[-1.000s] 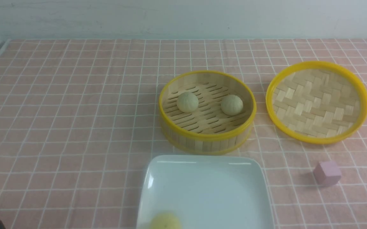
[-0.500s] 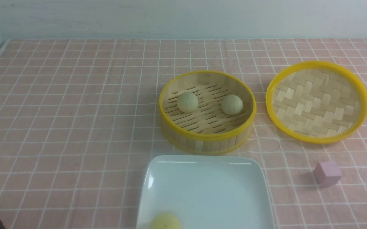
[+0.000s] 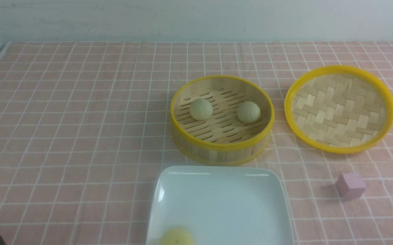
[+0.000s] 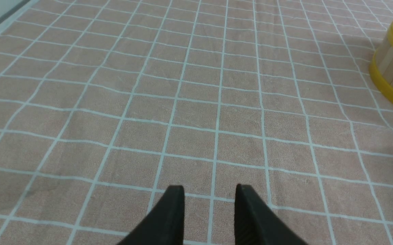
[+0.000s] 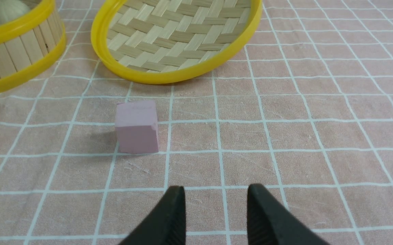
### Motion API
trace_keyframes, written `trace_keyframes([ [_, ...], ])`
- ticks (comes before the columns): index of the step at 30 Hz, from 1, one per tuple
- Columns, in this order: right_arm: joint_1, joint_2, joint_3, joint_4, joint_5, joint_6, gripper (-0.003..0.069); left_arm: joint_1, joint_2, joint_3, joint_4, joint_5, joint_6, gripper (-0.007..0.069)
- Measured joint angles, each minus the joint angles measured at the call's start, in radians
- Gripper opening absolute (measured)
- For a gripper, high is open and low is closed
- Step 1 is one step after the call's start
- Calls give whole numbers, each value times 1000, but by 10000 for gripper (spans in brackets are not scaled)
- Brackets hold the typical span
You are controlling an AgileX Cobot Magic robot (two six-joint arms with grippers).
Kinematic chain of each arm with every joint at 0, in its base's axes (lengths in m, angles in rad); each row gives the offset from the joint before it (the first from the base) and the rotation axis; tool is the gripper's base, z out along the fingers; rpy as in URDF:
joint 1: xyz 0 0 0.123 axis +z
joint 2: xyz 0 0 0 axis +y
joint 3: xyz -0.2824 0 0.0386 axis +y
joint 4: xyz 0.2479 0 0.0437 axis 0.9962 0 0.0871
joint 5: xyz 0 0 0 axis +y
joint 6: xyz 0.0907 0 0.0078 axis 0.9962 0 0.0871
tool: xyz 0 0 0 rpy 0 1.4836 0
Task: Put the steamed buns into the plate on the pink tablecloth.
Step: 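Reach toward a bun in the bamboo steamer with the right gripper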
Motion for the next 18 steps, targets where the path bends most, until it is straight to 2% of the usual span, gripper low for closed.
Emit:
trace_keyframes([
  [4, 0, 0, 4, -17, -24, 16, 240, 0, 0, 2, -54, -23, -78, 240],
  [5, 0, 0, 9, 8, -48, 50, 240, 0, 0, 3, -194, -35, -203, 240],
  [6, 0, 0, 9, 8, -48, 50, 240, 0, 0, 3, -194, -35, -203, 240],
  [7, 0, 0, 14, 39, -86, 98, 240, 0, 0, 3, -321, -40, -345, 240],
  [9, 0, 0, 16, 72, -140, 148, 240, 0, 0, 5, -454, -46, -472, 240],
  [11, 0, 0, 16, 85, -189, 175, 240, 0, 0, 7, -533, -51, -578, 240],
  [15, 0, 0, 16, 120, -237, 212, 240, 0, 0, 8, -555, -57, -621, 240],
  [18, 0, 0, 16, 248, -240, 336, 240, 0, 0, 8, -547, -78, -630, 240],
])
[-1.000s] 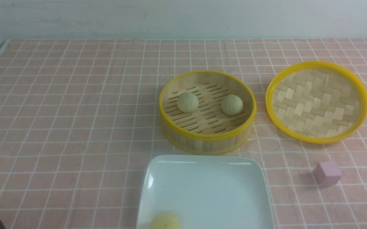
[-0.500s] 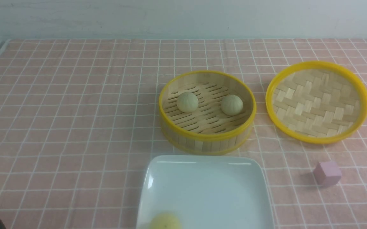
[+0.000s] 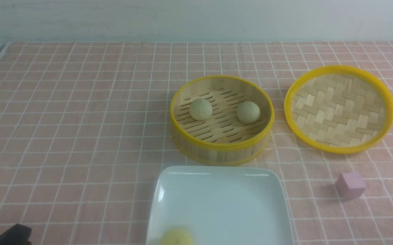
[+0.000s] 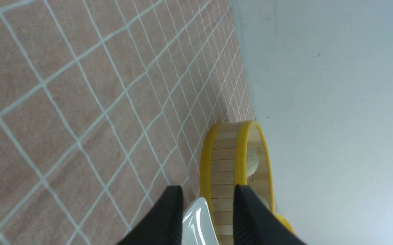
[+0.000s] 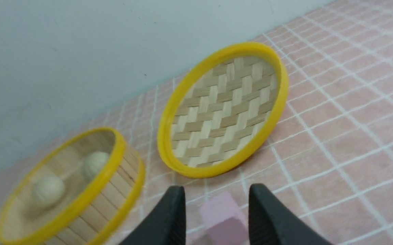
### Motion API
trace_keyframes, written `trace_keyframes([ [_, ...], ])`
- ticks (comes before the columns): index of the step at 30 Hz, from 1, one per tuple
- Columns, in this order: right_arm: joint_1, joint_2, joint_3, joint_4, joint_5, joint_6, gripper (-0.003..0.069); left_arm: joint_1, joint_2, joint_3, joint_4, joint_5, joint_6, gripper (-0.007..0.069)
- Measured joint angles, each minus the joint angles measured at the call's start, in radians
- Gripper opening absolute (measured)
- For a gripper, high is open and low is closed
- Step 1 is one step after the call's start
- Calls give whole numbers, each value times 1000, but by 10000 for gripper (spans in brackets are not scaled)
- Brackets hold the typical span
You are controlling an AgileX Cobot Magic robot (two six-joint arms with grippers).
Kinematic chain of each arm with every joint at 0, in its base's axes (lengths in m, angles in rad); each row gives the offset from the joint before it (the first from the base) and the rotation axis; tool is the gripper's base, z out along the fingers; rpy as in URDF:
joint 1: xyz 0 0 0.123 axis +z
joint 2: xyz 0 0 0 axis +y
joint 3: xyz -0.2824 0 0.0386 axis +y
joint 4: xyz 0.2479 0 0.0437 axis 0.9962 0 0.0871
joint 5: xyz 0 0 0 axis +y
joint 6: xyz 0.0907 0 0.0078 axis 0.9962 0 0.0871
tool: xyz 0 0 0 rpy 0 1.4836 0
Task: Put the steamed buns into the plate on the pink tablecloth.
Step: 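Reach toward a bun in the bamboo steamer with the right gripper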
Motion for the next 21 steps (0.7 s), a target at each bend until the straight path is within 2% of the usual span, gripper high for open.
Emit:
trace_keyframes([
  [2, 0, 0, 0, 108, 4, 108, 240, 0, 0, 0, 1, -9, -1, 240],
  [3, 0, 0, 0, 117, 4, 108, 240, 0, 0, 0, 1, -10, -2, 240],
  [5, 0, 0, 0, 186, 5, 186, 240, 0, 0, 0, 0, -13, -3, 240],
  [12, 0, 0, 0, 221, -12, 211, 240, 0, 0, 0, -14, -39, -1, 234],
  [14, 0, 0, 0, 225, -36, 211, 240, 0, 0, -5, -2, -21, 52, 210],
  [17, 0, 0, -39, 223, -57, 193, 223, 0, 10, -96, 69, 130, 175, 139],
  [18, 0, 0, -39, 221, -60, 190, 221, 0, 10, -96, 69, 130, 175, 139],
  [19, 0, 2, -121, 197, -81, 133, 187, 0, 57, -178, 126, 235, 213, 85],
  [21, 0, 32, -219, 140, -72, 25, 124, 0, 137, -290, 193, 347, 237, 34],
])
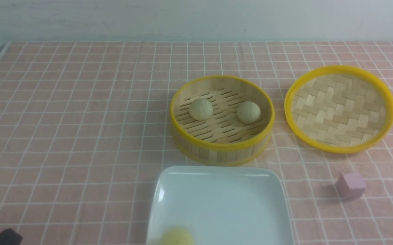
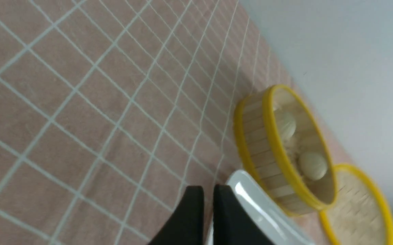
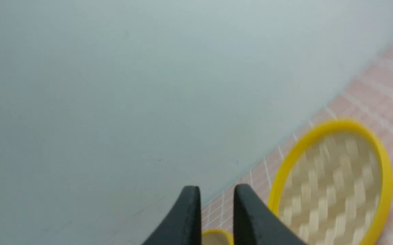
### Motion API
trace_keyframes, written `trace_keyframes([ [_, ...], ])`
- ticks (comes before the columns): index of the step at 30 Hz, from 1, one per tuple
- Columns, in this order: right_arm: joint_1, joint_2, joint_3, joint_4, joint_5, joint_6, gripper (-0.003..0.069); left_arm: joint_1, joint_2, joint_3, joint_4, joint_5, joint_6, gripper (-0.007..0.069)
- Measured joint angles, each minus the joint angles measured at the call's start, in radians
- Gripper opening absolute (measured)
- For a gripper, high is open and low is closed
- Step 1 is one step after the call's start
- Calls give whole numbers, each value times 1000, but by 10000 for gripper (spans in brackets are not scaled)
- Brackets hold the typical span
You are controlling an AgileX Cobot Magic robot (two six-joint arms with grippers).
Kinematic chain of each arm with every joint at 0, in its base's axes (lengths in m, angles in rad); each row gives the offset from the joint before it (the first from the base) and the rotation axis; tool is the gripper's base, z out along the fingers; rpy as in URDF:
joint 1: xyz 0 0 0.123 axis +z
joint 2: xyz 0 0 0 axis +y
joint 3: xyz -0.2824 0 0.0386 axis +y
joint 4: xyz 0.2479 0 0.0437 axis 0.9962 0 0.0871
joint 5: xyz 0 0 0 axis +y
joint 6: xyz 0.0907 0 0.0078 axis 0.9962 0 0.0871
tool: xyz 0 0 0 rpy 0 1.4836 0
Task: Put the steamed buns into the plate on the pink tablecloth.
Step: 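Reach toward a bun in the bamboo steamer with the right gripper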
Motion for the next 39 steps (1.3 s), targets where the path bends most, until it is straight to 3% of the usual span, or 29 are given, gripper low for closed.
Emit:
trace_keyframes([
  [4, 0, 184, -188, -118, 195, -192, 7, 0, 231, -199, 134, 257, 44, 0],
  [6, 0, 233, -217, -139, 257, -220, 2, 0, 277, -228, 155, 298, 64, -1],
  [7, 0, 349, -280, -174, 418, -263, -1, 0, 386, -284, 200, 367, 127, -1],
  [9, 0, 443, -315, -183, 516, -280, -1, 0, 446, -307, 223, 385, 168, -1],
  [10, 0, 548, -365, -175, 659, -292, -1, 0, 521, -327, 231, 391, 219, -1],
  [13, 0, 680, -420, -117, 775, -323, -1, 0, 612, -341, 223, 381, 262, -1],
  [19, 40, 913, -469, 314, 837, -753, 32, 0, 763, -346, 111, 279, 340, 0],
  [20, 82, 968, -498, 464, 837, -910, 55, 0, 779, -346, 76, 252, 364, 1],
  [22, 140, 1055, -555, 551, 831, -999, 88, 0, 797, -346, 26, 224, 393, 3],
  [27, 242, 1253, -715, 527, 757, -998, 165, 0, 806, -346, -34, 206, 424, 6],
  [28, 271, 1355, -807, 480, 724, -946, 210, 0, 806, -346, -42, 205, 424, 6],
  [32, 303, 1477, -981, 386, 704, -876, 265, 0, 806, -346, -43, 200, 412, 6],
  [39, 372, 1764, -1334, 54, 708, -717, 313, 0, 806, -346, -44, 174, 384, 14],
])
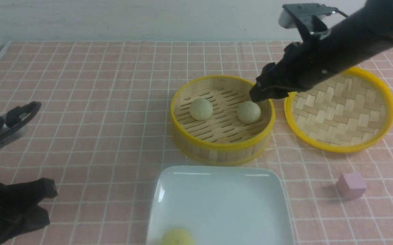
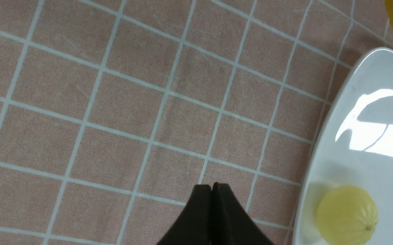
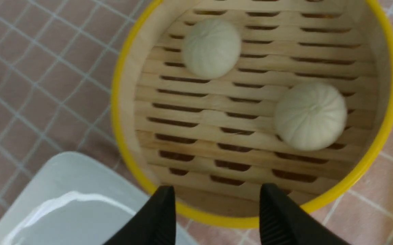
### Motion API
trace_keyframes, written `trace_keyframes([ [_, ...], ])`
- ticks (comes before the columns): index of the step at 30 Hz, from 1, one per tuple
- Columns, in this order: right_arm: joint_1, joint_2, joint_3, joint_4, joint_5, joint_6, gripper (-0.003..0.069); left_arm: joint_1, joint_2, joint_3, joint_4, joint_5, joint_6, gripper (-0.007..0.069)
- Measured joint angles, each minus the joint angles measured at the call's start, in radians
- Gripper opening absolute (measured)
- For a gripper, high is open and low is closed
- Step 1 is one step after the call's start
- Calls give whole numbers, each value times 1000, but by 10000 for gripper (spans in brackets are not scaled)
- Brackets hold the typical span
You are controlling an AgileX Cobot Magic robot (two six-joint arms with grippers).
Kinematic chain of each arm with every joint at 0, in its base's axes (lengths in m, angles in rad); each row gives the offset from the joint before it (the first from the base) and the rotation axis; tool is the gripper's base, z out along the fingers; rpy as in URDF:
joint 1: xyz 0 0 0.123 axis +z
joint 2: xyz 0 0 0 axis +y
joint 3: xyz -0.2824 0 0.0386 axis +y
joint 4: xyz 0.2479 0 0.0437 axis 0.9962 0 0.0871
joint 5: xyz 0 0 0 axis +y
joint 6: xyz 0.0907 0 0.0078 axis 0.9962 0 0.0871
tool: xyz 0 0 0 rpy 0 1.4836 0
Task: Put the steamed buns into the plate on the pink tablecloth.
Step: 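Reach toward a bun in the bamboo steamer with the right gripper, then move the steamed bun from the bamboo steamer onto the white plate with the right gripper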
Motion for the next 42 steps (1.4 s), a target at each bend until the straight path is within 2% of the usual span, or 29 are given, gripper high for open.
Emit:
trace_keyframes([
  [6, 25, 245, -206, -271, 5, 189, 312, 0, 0, 0, -26, -60, -3, 20],
  [10, 24, 323, -270, -334, 4, 222, 309, 0, 0, 0, -29, -65, -3, 22],
  [13, 24, 377, -292, -312, -5, 236, 239, 0, 0, 0, -29, -69, -3, 22],
  [17, 24, 391, -295, -287, 3, 254, 71, 0, 0, 0, -29, -68, -3, 22],
  [20, 24, 358, -298, -271, 54, 255, 15, 0, 0, 0, -29, -59, -3, 22],
  [22, 24, 298, -297, -252, 147, 244, 12, 0, 0, 0, -29, -49, -3, 25],
  [25, 25, 98, -238, -147, 277, 235, 12, 0, 0, 0, -29, -45, -3, 30],
  [27, 31, 41, -188, -105, 304, 235, 12, 0, 0, 0, -29, -45, -3, 30],
  [29, 61, -81, -35, -58, 310, 235, 12, 0, 0, 0, -29, -46, -3, 31],
  [32, 104, -148, 145, -37, 242, 236, 13, 0, 0, 0, -29, -47, -3, 31],
  [37, 175, -147, 435, 25, -21, 248, 41, 0, 0, 0, -29, -48, -3, 38],
  [40, 183, -127, 500, 53, -133, 256, 83, 0, 0, 0, -29, -50, -3, 41],
  [42, 183, -92, 539, 71, -206, 266, 180, 0, 0, 0, -29, -62, -3, 41],
])
